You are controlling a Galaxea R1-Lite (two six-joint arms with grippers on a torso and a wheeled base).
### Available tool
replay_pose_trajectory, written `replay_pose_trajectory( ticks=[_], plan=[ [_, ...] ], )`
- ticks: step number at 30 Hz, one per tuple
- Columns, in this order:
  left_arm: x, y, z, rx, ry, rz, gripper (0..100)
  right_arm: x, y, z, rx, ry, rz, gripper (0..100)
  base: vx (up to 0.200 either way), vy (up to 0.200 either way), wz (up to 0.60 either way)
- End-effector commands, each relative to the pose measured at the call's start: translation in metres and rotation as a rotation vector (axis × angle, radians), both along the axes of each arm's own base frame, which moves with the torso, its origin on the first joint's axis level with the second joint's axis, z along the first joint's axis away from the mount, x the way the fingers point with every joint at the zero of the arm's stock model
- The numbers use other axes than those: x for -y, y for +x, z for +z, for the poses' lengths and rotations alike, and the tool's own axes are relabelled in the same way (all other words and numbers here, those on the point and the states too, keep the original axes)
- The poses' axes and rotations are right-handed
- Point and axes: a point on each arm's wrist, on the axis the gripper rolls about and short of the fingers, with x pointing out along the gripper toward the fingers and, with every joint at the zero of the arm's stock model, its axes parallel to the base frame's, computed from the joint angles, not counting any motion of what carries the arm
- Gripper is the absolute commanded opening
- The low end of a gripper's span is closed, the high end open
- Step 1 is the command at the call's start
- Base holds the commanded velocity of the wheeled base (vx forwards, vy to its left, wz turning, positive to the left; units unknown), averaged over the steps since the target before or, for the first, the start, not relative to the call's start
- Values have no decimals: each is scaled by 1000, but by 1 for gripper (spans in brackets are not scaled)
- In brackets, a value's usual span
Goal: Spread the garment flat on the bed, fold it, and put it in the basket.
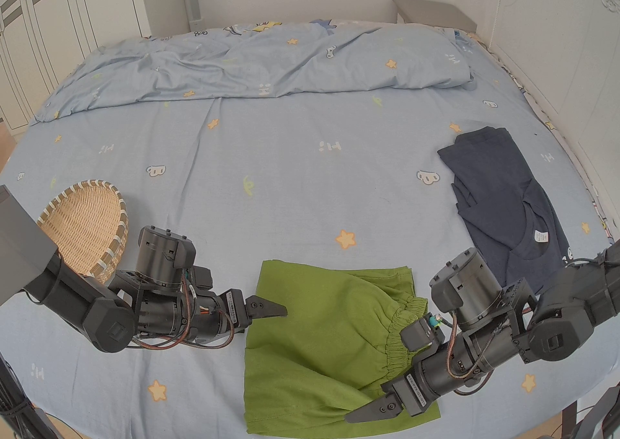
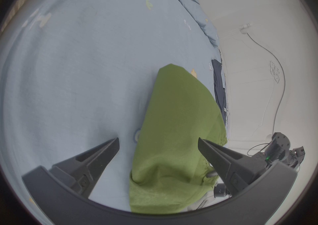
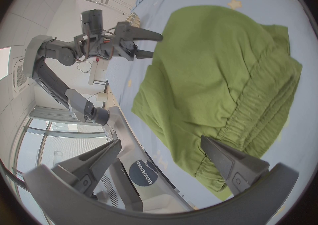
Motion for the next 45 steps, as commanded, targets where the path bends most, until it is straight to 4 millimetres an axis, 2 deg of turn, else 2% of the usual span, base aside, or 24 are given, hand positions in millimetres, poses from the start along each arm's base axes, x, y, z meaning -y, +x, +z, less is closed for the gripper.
replay_pose_trajectory(
  ticks=[1,6,15,28,41,42,45],
  plan=[
    [1,-2,-1,-19,-22,-33,100,16,0,-19,-60,-55,-37,100,0,0,0],
    [0,-5,-3,-42,-48,-70,100,36,1,-34,-94,-22,-76,100,0,0,0],
    [3,-14,-11,-89,-62,-124,100,45,5,-55,-87,-14,-110,100,0,0,0],
    [23,-20,-39,-46,-110,-213,100,49,8,-59,-87,9,-115,100,0,0,0],
    [32,-19,-45,-48,-116,-234,100,53,5,-59,-58,54,-109,100,0,0,0],
    [32,-18,-44,-44,-118,-234,0,53,5,-59,-58,56,-108,100,0,0,0],
    [33,-18,-43,-42,-120,-235,0,53,5,-59,-54,56,-108,100,0,0,0]
  ],
)
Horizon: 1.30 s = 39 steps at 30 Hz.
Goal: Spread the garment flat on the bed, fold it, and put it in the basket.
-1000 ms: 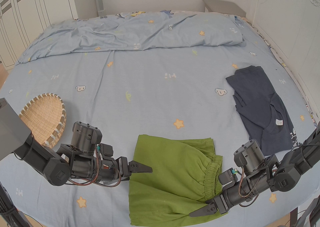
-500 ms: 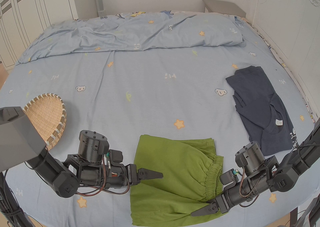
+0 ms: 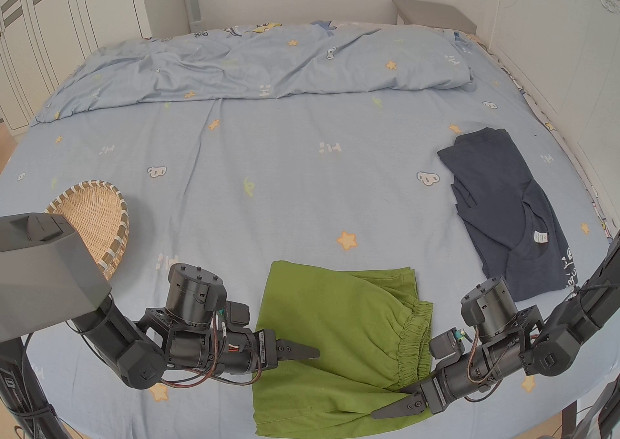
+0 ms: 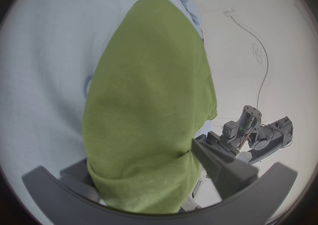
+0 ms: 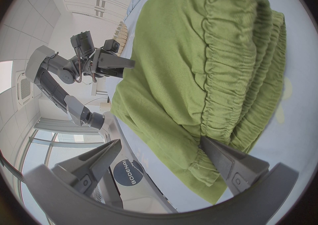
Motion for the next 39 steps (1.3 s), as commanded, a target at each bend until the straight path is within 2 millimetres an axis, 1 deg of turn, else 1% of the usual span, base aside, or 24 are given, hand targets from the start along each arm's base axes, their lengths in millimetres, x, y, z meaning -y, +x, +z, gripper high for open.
replay_pose_trajectory(
  ticks=[1,9,10,11,13,16,17,18,19,20,21,22,23,25,26,27,28,30,33,35,36,39],
  plan=[
    [1,1,-2,-3,0,-2,0,0,0,0,-1,0,1,100,0,0,0],
    [0,-3,3,-3,-9,-19,0,1,-2,-1,17,20,2,100,0,0,0],
    [0,-3,4,-4,-11,-19,0,1,-2,2,24,27,-5,100,0,0,0],
    [-2,-5,12,7,-25,-28,0,2,-1,10,47,46,-14,100,0,0,0],
    [-5,-6,17,9,-29,-29,0,5,3,22,79,75,-45,100,0,0,0],
    [-8,-7,30,19,-31,-27,0,8,8,54,137,148,-108,100,0,0,0],
    [-8,-7,38,34,-39,-27,0,9,10,68,160,176,-135,100,0,0,0],
    [-8,-7,40,37,-39,-28,0,10,10,71,164,181,-141,100,0,0,0],
    [-8,-6,52,50,-46,-27,0,15,16,86,193,199,-173,100,0,0,0],
    [-8,-6,54,53,-48,-25,0,16,17,87,195,199,-176,100,0,0,0],
    [-8,-3,66,54,-46,-21,0,21,24,101,211,204,-203,100,0,0,0],
    [-8,-3,67,55,-45,-20,0,21,24,102,211,203,-205,100,0,0,0],
    [-7,5,80,45,-36,-13,0,25,34,119,228,209,-233,100,0,0,0],
    [-6,13,91,36,-20,-8,0,29,42,130,242,216,-258,100,0,0,0],
    [-7,14,92,36,-17,-7,0,30,43,131,246,218,-261,100,0,0,0],
    [-11,23,100,42,11,-7,0,31,48,140,264,229,-273,100,0,0,0],
    [-13,28,104,48,32,-15,0,31,50,144,274,234,-274,100,0,0,0],
    [-18,32,114,64,57,-25,0,32,51,144,274,234,-278,100,0,0,0],
    [-33,40,125,55,100,-12,0,33,50,142,265,228,-282,100,0,0,0],
    [-33,40,125,55,100,-12,0,33,50,142,265,228,-282,100,0,0,0],
    [-43,46,128,47,118,6,0,35,50,142,254,220,-289,100,0,0,0],
    [-52,52,133,70,122,29,0,38,50,144,255,219,-296,100,0,133,0]
  ],
)
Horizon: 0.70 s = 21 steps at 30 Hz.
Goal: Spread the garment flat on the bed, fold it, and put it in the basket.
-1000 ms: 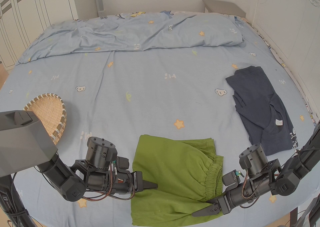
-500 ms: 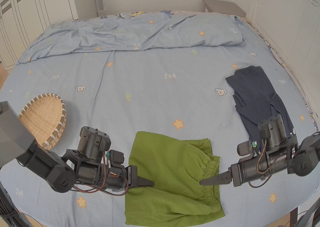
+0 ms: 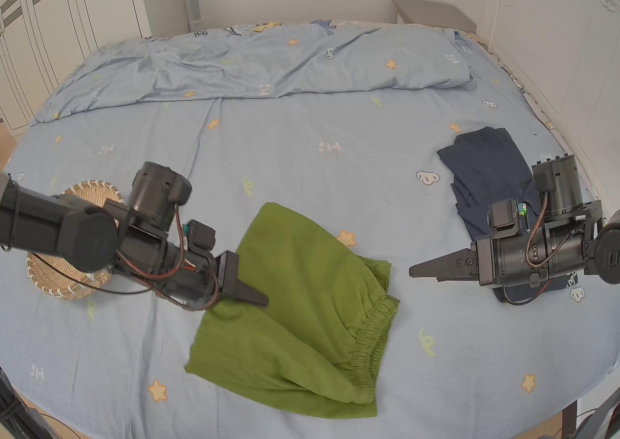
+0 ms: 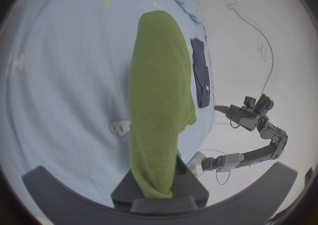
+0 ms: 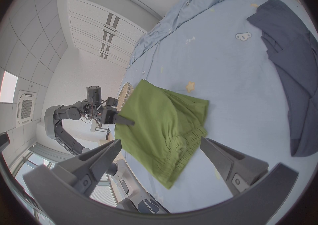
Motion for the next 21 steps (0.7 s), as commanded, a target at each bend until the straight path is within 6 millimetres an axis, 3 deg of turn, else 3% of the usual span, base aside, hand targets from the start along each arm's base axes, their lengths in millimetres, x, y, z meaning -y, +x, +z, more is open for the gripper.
replay_pose_trajectory(
  ticks=[1,21],
  plan=[
    [-20,16,22,90,-7,49,0,6,0,11,23,10,-22,100,0,200,0],
    [-21,9,31,99,8,27,0,6,-7,17,31,14,-9,100,0,200,0]
  ],
)
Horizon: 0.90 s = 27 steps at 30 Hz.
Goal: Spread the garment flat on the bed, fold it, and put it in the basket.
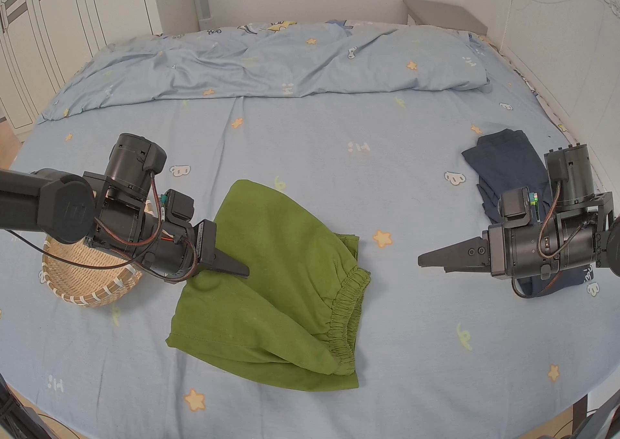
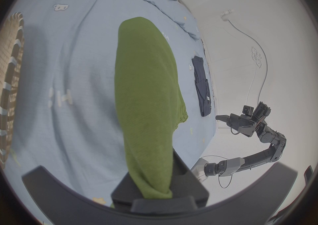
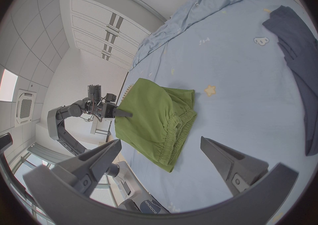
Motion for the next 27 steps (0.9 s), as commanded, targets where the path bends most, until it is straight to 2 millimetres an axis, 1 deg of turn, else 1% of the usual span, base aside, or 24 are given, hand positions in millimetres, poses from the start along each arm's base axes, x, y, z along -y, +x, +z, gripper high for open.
replay_pose_trajectory(
  ticks=[1,9,12,13,14,15,17,21,23,24,27],
  plan=[
    [1,-1,1,2,-1,-3,0,0,-1,1,2,2,4,100,0,200,0],
    [2,-2,0,0,2,-9,0,0,-2,1,4,2,4,100,0,200,0],
    [2,-5,-3,2,17,-20,0,0,-3,2,6,3,2,100,0,200,0],
    [5,-10,-4,16,29,-47,0,0,-3,2,7,4,2,100,0,200,0],
    [8,-14,-2,29,32,-68,0,1,-4,3,10,5,2,100,0,0,0],
    [8,-14,-2,29,32,-68,0,1,-4,3,10,5,2,100,0,0,0],
    [11,-21,10,70,24,-87,0,2,-10,10,33,15,3,100,0,0,0],
    [15,-26,25,131,18,-97,0,3,-11,11,32,13,5,100,0,0,0],
    [15,-26,25,133,19,-98,0,3,-12,12,33,14,5,100,0,0,0],
    [14,-26,31,181,29,-116,0,3,-12,12,30,13,5,100,0,0,0],
    [13,-24,34,235,52,-146,0,3,-12,12,32,13,5,100,0,0,0]
  ],
)
